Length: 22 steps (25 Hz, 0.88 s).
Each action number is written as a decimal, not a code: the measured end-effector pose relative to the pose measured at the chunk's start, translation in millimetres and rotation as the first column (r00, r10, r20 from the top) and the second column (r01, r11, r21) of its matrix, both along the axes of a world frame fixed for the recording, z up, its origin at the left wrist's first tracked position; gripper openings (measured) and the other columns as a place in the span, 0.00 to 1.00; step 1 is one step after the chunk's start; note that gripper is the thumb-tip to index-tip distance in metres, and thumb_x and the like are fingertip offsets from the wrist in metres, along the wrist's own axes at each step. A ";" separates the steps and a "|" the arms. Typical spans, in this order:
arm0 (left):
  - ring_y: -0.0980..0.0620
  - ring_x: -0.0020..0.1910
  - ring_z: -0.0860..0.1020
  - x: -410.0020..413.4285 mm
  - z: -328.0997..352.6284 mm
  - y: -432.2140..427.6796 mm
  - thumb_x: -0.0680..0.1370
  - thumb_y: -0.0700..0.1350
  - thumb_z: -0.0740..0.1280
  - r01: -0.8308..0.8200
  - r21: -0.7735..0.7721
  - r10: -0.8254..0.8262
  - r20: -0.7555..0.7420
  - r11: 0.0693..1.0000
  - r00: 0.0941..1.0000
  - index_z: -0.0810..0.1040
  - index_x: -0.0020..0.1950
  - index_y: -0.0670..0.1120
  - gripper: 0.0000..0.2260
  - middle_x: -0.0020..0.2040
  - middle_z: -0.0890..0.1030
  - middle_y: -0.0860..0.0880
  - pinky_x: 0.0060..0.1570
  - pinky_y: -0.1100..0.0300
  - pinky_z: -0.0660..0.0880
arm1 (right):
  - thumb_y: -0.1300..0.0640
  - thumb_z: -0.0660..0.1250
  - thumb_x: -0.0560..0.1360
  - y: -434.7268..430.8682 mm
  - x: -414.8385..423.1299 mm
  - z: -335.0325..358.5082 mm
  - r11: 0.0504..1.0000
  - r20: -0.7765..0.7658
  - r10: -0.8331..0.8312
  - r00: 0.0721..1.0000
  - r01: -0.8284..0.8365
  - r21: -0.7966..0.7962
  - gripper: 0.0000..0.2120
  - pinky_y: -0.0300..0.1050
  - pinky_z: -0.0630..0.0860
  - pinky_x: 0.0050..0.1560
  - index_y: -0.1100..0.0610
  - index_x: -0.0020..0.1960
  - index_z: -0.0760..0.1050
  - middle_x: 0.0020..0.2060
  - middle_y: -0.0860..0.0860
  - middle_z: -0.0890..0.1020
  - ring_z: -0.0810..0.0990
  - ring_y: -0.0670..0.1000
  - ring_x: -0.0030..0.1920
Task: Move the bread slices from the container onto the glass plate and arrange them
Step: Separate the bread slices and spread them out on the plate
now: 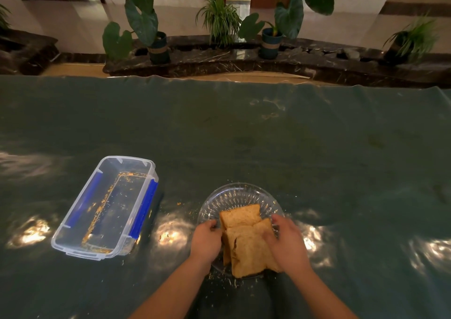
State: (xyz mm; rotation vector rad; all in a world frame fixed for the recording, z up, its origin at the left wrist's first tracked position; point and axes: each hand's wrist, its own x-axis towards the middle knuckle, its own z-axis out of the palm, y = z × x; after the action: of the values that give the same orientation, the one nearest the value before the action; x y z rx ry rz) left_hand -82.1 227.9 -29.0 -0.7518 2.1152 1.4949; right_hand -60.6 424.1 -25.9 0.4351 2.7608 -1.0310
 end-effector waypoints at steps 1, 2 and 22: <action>0.48 0.39 0.81 -0.9 -1.0 0.4 0.80 0.37 0.60 -0.013 0.008 0.013 0.009 1.000 1.000 0.80 0.60 0.43 0.13 0.43 0.85 0.44 0.45 0.50 0.80 | 0.47 0.67 0.74 0.0 -11.3 1.7 1.000 -0.034 -0.003 0.999 0.004 0.029 0.19 0.51 0.77 0.55 0.54 0.63 0.75 0.56 0.50 0.79 0.77 0.53 0.57; 0.48 0.39 0.81 -1.8 -1.1 0.9 0.80 0.37 0.60 -0.029 0.014 0.028 0.021 0.999 0.999 0.80 0.59 0.42 0.12 0.43 0.85 0.44 0.46 0.49 0.81 | 0.48 0.66 0.75 -0.7 -24.1 4.5 0.999 -0.037 0.001 0.999 0.000 0.039 0.17 0.51 0.77 0.54 0.54 0.60 0.76 0.54 0.51 0.80 0.78 0.54 0.55; 0.45 0.50 0.80 -20.5 5.4 2.6 0.75 0.36 0.60 0.272 -0.070 -0.269 0.044 0.960 0.962 0.73 0.67 0.53 0.22 0.51 0.80 0.49 0.53 0.45 0.81 | 0.60 0.70 0.72 0.3 -71.7 16.5 0.956 -0.093 0.229 0.969 -0.242 -0.165 0.12 0.44 0.77 0.37 0.45 0.41 0.71 0.36 0.47 0.82 0.80 0.45 0.37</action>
State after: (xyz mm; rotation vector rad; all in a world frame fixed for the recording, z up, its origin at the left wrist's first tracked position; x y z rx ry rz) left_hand -102.6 230.5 -23.6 -0.4843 2.1580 1.2552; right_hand -132.2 424.4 -9.4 0.0417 2.6689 -1.2340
